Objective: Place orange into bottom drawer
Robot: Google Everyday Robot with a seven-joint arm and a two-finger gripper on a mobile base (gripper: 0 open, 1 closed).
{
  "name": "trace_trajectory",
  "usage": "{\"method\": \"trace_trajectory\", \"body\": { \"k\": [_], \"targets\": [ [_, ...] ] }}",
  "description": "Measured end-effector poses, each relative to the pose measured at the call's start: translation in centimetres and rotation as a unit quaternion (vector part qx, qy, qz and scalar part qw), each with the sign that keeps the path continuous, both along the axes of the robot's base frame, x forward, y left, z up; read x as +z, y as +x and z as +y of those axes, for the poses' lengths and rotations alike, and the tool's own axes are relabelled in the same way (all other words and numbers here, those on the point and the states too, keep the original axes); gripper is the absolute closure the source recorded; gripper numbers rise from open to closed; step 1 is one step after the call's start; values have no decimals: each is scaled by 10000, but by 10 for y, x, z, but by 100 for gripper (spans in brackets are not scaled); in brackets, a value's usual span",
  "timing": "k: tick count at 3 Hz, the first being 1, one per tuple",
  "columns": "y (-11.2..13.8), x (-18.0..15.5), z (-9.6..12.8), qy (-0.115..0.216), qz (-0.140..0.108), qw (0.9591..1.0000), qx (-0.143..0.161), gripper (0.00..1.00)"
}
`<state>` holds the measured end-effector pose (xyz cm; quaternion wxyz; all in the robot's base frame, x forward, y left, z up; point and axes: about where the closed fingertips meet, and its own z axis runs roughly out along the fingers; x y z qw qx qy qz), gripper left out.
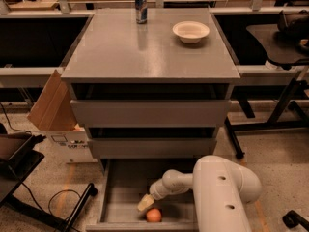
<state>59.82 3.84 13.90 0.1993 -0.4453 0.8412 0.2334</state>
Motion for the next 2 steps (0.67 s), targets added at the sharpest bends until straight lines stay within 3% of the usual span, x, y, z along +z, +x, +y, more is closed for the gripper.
{"method": "trace_trajectory", "body": {
  "k": [2],
  "targets": [
    [-34, 35, -4, -39, 167, 9992, 363, 0]
  ]
}}
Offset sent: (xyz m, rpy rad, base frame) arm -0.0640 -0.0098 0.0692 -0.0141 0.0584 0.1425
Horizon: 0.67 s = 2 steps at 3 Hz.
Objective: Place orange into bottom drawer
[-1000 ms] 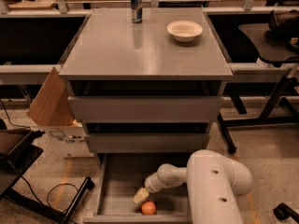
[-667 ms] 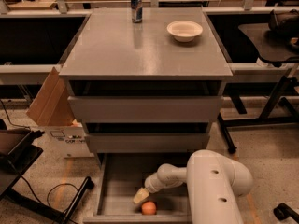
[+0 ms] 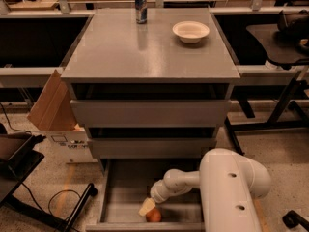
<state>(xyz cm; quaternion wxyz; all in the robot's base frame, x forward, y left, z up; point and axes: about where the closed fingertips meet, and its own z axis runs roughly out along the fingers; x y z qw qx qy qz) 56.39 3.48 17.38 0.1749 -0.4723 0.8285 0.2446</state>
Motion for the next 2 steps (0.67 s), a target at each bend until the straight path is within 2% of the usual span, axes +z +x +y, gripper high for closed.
{"method": "trace_trajectory", "body": {
  "k": [1, 2],
  "targets": [
    [-31, 30, -1, -5, 52, 9995, 311, 0],
    [-53, 63, -7, -45, -131, 9993, 343, 0]
  ]
}}
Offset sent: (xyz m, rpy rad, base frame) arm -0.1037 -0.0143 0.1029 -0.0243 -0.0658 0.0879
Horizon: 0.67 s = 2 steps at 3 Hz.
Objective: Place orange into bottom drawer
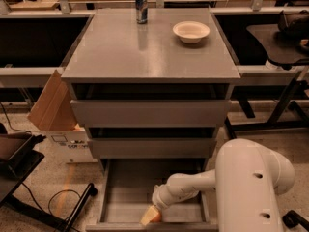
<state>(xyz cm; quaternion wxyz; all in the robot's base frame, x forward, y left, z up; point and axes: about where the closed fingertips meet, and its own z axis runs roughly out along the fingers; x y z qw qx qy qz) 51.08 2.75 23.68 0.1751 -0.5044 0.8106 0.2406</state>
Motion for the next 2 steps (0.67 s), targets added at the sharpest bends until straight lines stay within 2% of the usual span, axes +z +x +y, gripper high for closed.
{"method": "trace_trajectory", "body": {
  "k": [1, 2],
  "targets": [
    [-29, 20, 7, 101, -138, 9994, 293, 0],
    [-36, 20, 8, 108, -107, 9993, 342, 0]
  ]
}}
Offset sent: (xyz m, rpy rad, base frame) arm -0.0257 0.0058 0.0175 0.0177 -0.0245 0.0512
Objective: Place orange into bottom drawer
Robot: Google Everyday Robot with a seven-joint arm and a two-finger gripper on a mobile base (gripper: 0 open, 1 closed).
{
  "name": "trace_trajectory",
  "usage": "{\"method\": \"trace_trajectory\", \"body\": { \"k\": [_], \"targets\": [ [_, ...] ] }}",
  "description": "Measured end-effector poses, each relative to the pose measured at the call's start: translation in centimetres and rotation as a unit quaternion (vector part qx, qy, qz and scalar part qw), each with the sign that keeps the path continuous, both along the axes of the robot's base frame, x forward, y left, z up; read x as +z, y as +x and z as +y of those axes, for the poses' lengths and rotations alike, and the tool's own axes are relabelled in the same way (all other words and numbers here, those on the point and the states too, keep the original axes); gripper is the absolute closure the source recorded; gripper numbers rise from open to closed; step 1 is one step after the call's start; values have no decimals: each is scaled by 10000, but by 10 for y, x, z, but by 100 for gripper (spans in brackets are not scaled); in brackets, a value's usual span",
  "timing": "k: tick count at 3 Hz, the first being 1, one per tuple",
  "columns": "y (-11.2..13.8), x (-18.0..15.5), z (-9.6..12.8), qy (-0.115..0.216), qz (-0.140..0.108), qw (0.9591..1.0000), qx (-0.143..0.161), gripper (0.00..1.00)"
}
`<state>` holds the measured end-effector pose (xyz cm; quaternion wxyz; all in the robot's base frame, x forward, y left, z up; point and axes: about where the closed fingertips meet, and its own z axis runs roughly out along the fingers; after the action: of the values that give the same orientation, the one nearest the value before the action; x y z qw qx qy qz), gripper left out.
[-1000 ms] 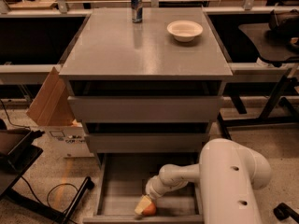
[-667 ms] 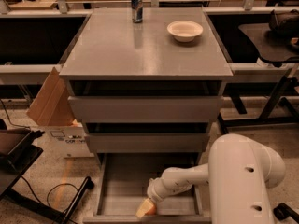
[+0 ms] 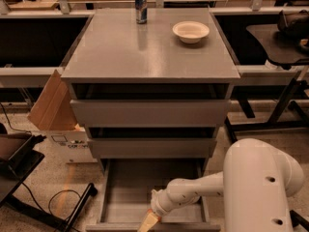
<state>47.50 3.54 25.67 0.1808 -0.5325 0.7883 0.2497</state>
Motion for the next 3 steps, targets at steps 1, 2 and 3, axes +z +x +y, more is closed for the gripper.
{"method": "trace_trajectory", "body": {
  "k": [1, 2, 3],
  "targets": [
    [-5, 18, -4, -185, -81, 9998, -17, 0],
    [2, 53, -22, -663, -160, 9967, -446, 0],
    [24, 105, -56, -1197, -290, 9822, -1421, 0]
  ]
}}
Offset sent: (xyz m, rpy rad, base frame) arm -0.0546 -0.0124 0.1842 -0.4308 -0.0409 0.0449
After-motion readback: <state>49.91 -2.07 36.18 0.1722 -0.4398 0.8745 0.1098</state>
